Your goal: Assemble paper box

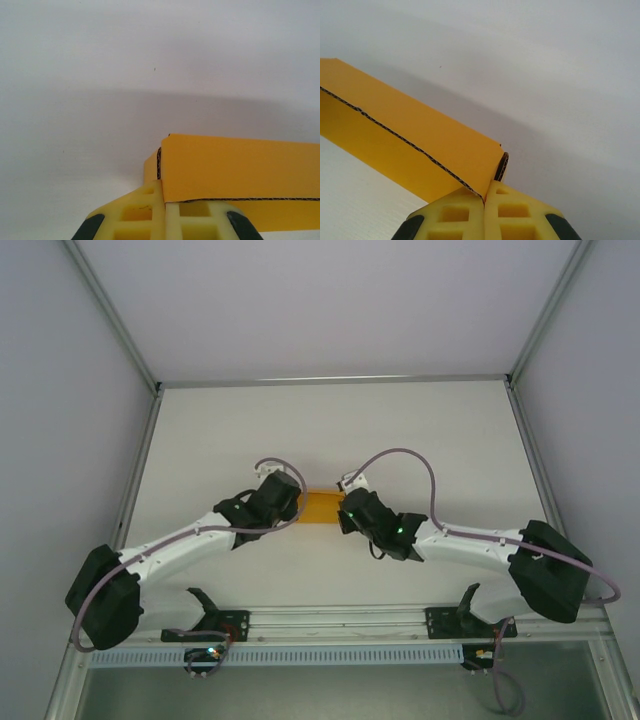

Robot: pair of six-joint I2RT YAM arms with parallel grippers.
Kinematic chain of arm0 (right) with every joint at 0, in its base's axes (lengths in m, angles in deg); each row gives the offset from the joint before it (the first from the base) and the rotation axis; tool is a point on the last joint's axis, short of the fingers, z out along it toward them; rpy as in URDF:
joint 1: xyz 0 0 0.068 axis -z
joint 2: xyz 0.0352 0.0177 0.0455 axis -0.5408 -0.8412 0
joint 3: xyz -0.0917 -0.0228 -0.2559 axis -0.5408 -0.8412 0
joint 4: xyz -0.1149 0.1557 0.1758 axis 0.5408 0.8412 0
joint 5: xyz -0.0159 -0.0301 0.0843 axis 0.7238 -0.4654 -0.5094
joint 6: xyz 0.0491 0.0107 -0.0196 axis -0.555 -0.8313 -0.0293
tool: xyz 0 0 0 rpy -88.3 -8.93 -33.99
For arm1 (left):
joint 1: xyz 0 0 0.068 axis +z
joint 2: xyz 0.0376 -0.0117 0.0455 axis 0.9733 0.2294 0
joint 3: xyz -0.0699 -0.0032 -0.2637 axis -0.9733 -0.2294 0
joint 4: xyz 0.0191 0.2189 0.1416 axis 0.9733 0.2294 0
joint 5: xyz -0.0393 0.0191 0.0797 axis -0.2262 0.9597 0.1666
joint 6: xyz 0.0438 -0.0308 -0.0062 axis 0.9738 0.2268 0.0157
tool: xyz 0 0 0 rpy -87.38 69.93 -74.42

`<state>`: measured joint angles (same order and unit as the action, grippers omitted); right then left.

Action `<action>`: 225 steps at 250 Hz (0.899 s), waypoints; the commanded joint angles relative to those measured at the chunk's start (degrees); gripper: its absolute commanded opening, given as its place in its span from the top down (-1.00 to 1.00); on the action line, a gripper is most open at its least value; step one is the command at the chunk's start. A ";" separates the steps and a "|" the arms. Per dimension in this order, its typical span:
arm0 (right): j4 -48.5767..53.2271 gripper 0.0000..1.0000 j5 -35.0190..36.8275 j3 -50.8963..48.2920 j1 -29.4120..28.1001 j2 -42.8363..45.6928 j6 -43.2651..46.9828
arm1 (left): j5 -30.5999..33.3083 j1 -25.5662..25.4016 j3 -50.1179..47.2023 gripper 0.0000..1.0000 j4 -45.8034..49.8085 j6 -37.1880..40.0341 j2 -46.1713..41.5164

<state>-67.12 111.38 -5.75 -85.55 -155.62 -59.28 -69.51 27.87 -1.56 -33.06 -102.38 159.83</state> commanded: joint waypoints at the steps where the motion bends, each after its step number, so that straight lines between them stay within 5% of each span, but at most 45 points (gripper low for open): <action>1: 10.39 0.85 -9.12 -0.57 0.10 -3.04 2.19 | -5.25 -0.90 -3.73 1.00 16.08 0.00 5.37; 15: 13.62 0.72 -7.72 2.53 0.81 -3.16 -0.27 | -3.82 -0.93 -2.48 1.00 17.04 0.00 5.62; 41: 14.93 -0.19 -9.88 6.83 2.34 -2.17 -2.08 | -2.40 -0.81 -0.60 1.00 18.01 0.37 6.90; 81: 11.97 -0.99 -13.19 9.17 2.63 1.97 -0.18 | -1.33 -0.84 0.00 1.00 18.68 0.97 9.14; 172: 10.61 -0.99 -15.33 9.94 10.69 7.76 -5.80 | -1.99 -0.99 1.05 1.00 17.23 2.18 7.78; 225: 12.29 -0.99 -18.64 14.11 16.61 -0.46 -8.67 | -1.79 -1.11 1.44 1.00 16.87 3.50 6.73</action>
<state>-55.99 96.35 5.07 -71.39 -151.57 -64.74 -64.16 27.22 3.51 -27.53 -100.80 163.83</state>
